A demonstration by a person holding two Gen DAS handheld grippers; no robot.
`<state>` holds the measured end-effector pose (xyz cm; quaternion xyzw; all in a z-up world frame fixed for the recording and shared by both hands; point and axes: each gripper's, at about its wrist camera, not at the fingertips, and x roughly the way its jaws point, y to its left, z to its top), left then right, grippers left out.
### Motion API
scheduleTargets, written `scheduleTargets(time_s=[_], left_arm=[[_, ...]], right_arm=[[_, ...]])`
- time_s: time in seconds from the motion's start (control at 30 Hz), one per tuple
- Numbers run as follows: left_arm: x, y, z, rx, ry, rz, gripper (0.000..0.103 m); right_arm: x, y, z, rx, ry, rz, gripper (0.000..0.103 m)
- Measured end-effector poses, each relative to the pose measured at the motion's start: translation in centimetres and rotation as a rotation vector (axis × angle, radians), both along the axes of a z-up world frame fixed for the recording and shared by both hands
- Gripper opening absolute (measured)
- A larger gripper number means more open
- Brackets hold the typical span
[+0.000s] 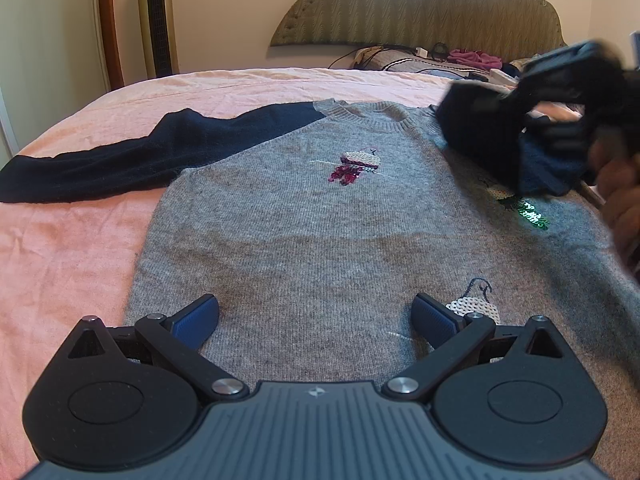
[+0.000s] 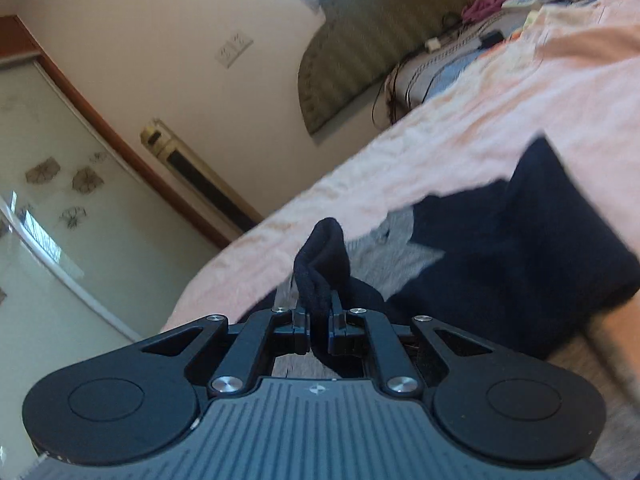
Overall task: Fold small clothes
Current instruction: 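Grasp a navy sleeve with the right gripper and fold it across the sweater body, then grasp the other navy sleeve with the left gripper and lay it across the body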
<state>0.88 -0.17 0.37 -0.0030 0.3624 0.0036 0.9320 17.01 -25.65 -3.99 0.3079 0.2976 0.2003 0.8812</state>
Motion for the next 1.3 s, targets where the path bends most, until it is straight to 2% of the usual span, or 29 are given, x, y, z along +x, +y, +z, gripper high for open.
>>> scheduleTargets(time_s=[0.03, 0.07, 0.13, 0.17, 0.3, 0.37, 0.4, 0.43, 0.5, 0.53, 0.57, 0.6, 0.67, 0.7, 0.73, 0.8, 0.83, 0.87, 0.9, 0.93, 0.97, 1.07, 1.2, 1.3], left_arm=[[0.0, 0.0, 0.0, 0.0, 0.0, 0.0, 0.103], [0.0, 0.0, 0.0, 0.0, 0.0, 0.0, 0.103], [0.0, 0.0, 0.0, -0.004, -0.003, 0.002, 0.103], [0.0, 0.0, 0.0, -0.009, -0.006, 0.004, 0.103], [-0.2, 0.5, 0.1, -0.038, -0.017, 0.009, 0.103], [0.2, 1.1, 0.5, -0.096, -0.007, 0.037, 0.103], [0.7, 1.5, 1.0, -0.152, 0.011, 0.046, 0.103], [1.4, 2.1, 1.5, -0.232, 0.027, 0.039, 0.103], [3.6, 3.3, 2.4, -0.445, 0.062, 0.032, 0.103], [5.0, 3.7, 2.6, -0.546, 0.087, 0.04, 0.103], [6.4, 3.8, 2.6, -0.629, 0.11, 0.04, 0.103], [8.0, 3.6, 2.5, -0.696, 0.129, 0.031, 0.103], [11.2, 2.4, 2.1, -0.751, 0.173, -0.004, 0.103], [12.5, 1.3, 1.9, -0.746, 0.19, -0.034, 0.103], [13.7, 0.1, 1.6, -0.709, 0.201, -0.059, 0.103], [15.3, -2.2, 1.0, -0.605, 0.221, -0.047, 0.102], [15.6, -3.1, 1.0, -0.574, 0.193, -0.05, 0.102], [15.9, -4.0, 1.1, -0.531, 0.174, -0.06, 0.094], [16.2, -4.9, 1.2, -0.492, 0.175, -0.073, 0.08], [16.5, -5.6, 1.3, -0.435, 0.181, -0.076, 0.037], [16.9, -6.2, 1.3, -0.373, 0.186, -0.064, 0.013], [17.5, -6.8, 2.0, -0.311, 0.163, -0.073, 0.008], [17.0, -6.2, 5.1, -0.193, 0.026, -0.086, 0.008], [17.1, -4.7, 6.4, -0.151, -0.022, -0.069, 0.008]], right_arm=[[-0.3, 0.9, -0.7, -0.019, 0.032, 0.001, 0.038], [-1.1, 1.1, -1.1, -0.018, 0.038, -0.007, 0.048], [-3.3, 0.1, -1.0, 0.015, -0.001, -0.013, 0.049], [-4.1, -0.4, -0.8, 0.017, -0.013, -0.005, 0.052], [-7.3, -2.8, -0.5, -0.039, -0.068, 0.018, 0.062], [-9.2, -3.7, -1.8, -0.086, -0.088, 0.024, 0.068], [-9.7, -4.0, -2.5, -0.079, -0.076, 0.017, 0.07], [-9.5, -4.8, -3.0, -0.02, -0.049, 0.013, 0.07], [-9.5, -5.9, -3.0, 0.085, -0.075, 0.006, 0.074], [-9.3, -6.4, -3.3, 0.115, -0.068, -0.003, 0.081], [-9.0, -6.7, -3.5, 0.137, -0.05, 0.004, 0.081], [-8.9, -6.9, -3.5, 0.149, -0.049, 0.016, 0.081], [-8.8, -6.7, -3.5, 0.148, -0.05, 0.03, 0.082], [-8.7, -6.6, -3.5, 0.143, -0.05, 0.036, 0.082], [-8.7, -6.5, -3.4, 0.138, -0.051, 0.041, 0.083], [-8.6, -6.2, -3.4, 0.13, -0.054, 0.048, 0.086], [-8.5, -6.1, -3.4, 0.129, -0.055, 0.053, 0.086], [-8.5, -6.1, -3.4, 0.128, -0.056, 0.055, 0.087], [-8.5, -6.0, -3.4, 0.126, -0.057, 0.057, 0.087], [-8.6, -6.0, -3.4, 0.125, -0.057, 0.058, 0.088], [-8.6, -6.0, -3.3, 0.124, -0.058, 0.06, 0.089], [-8.6, -5.9, -3.3, 0.12, -0.06, 0.065, 0.09], [-8.6, -5.7, -3.2, 0.113, -0.062, 0.069, 0.091], [-8.6, -5.6, -3.1, 0.108, -0.064, 0.072, 0.092]])
